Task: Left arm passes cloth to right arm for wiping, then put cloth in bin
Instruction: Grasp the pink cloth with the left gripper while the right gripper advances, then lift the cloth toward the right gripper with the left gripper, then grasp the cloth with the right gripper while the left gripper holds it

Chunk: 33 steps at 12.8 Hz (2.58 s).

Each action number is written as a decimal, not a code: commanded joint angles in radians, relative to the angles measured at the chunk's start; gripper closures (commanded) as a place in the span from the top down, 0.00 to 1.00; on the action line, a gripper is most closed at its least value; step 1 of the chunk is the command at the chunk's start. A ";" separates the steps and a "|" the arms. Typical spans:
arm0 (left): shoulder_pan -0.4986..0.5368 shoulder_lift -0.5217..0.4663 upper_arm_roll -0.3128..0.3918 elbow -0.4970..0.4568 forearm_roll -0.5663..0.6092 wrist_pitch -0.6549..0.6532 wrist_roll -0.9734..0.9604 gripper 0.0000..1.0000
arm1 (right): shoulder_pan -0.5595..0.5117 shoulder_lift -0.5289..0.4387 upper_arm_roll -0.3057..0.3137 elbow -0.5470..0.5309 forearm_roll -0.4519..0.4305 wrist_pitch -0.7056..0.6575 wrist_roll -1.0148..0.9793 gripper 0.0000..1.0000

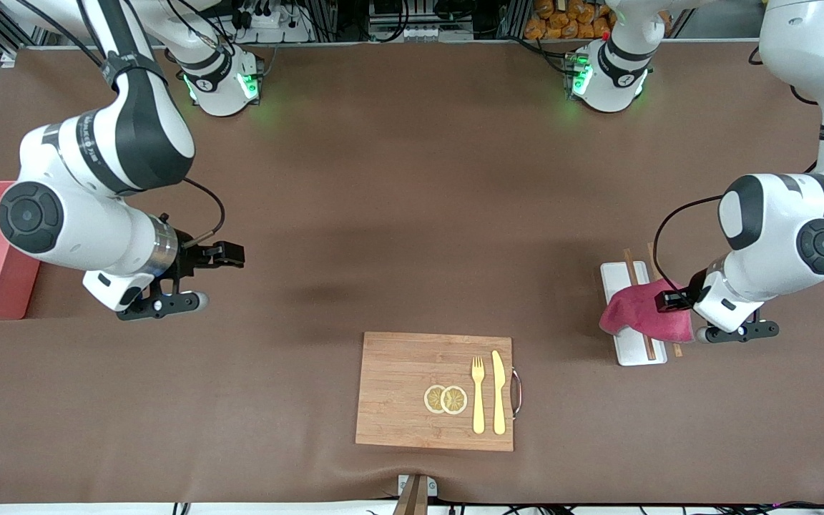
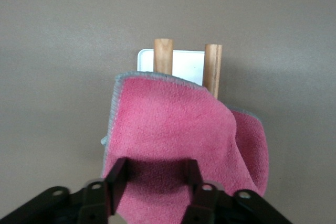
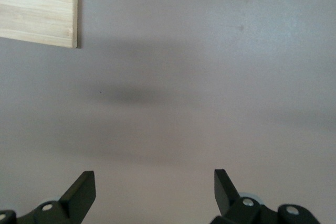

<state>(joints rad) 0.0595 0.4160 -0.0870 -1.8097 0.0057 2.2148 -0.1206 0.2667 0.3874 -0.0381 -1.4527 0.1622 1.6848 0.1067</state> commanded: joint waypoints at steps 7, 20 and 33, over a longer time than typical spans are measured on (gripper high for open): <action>-0.004 0.001 -0.003 0.004 0.020 0.011 -0.018 0.00 | -0.021 0.085 0.004 0.014 0.393 -0.017 0.385 1.00; -0.246 0.058 -0.306 0.225 -0.088 0.023 -0.952 0.00 | 0.144 0.084 0.011 -0.047 0.540 0.201 0.931 1.00; -0.507 0.190 -0.287 0.334 -0.075 0.279 -1.953 0.00 | 0.264 0.084 0.011 -0.275 0.734 0.659 0.946 0.36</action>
<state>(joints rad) -0.4260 0.5957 -0.3902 -1.5002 -0.0695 2.4842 -2.0269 0.5054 0.4836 -0.0211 -1.7139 0.8707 2.3199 1.0628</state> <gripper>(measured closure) 0.952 0.088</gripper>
